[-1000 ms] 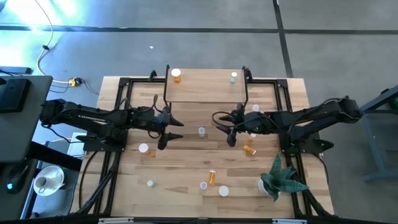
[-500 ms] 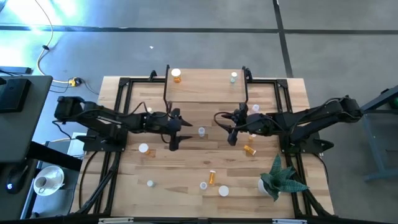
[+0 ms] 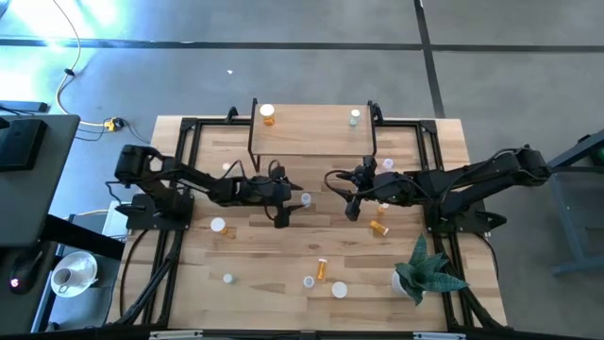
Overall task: Pick and place medicine bottles onto shelf by color
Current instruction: Put the center transparent pill bottle on the shelf
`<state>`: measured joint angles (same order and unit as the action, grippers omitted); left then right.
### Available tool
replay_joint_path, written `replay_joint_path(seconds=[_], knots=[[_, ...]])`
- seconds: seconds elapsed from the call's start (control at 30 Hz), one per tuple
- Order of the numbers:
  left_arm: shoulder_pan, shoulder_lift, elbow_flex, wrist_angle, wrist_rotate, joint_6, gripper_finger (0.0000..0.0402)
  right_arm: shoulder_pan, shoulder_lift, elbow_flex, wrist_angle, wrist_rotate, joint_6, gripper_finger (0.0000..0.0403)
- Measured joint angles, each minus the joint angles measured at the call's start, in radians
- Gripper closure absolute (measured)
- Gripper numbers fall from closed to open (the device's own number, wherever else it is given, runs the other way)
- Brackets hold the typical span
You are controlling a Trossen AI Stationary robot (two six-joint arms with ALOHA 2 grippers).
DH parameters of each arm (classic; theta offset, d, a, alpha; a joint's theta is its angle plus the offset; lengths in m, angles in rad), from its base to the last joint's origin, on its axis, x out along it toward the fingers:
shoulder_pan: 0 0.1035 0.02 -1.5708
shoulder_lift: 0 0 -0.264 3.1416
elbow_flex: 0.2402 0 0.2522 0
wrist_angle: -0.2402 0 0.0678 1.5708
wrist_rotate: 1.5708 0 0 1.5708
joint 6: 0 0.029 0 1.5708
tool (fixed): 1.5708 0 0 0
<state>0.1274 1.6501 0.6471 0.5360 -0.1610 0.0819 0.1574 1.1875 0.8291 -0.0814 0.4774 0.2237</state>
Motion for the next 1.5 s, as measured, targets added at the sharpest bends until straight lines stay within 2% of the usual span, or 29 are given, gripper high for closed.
replay_joint_path(seconds=[0.27,0.6,0.8,1.0,1.33,1.5], knots=[[0.000,0.105,0.069,0.001,-0.016,-0.003,0.0151,0.000,0.000,0.000,-0.005,0.000,0.000,0.0214],[0.002,0.158,0.090,-0.001,-0.139,-0.026,0.0151,0.000,0.000,0.000,-0.005,-0.001,0.000,0.0214],[0.005,0.158,0.090,-0.020,-0.133,-0.045,0.0151,0.000,0.000,0.000,-0.005,-0.001,0.001,0.0214],[0.017,0.158,0.090,-0.028,-0.078,-0.080,0.0151,0.000,0.000,0.000,-0.005,-0.002,0.002,0.0214],[0.019,0.158,0.090,-0.051,-0.081,-0.084,0.0152,0.000,0.000,0.000,-0.005,-0.002,0.003,0.0214],[0.019,0.158,0.090,-0.054,-0.083,-0.088,0.0176,0.000,0.000,0.000,-0.005,-0.002,0.002,0.0214]])
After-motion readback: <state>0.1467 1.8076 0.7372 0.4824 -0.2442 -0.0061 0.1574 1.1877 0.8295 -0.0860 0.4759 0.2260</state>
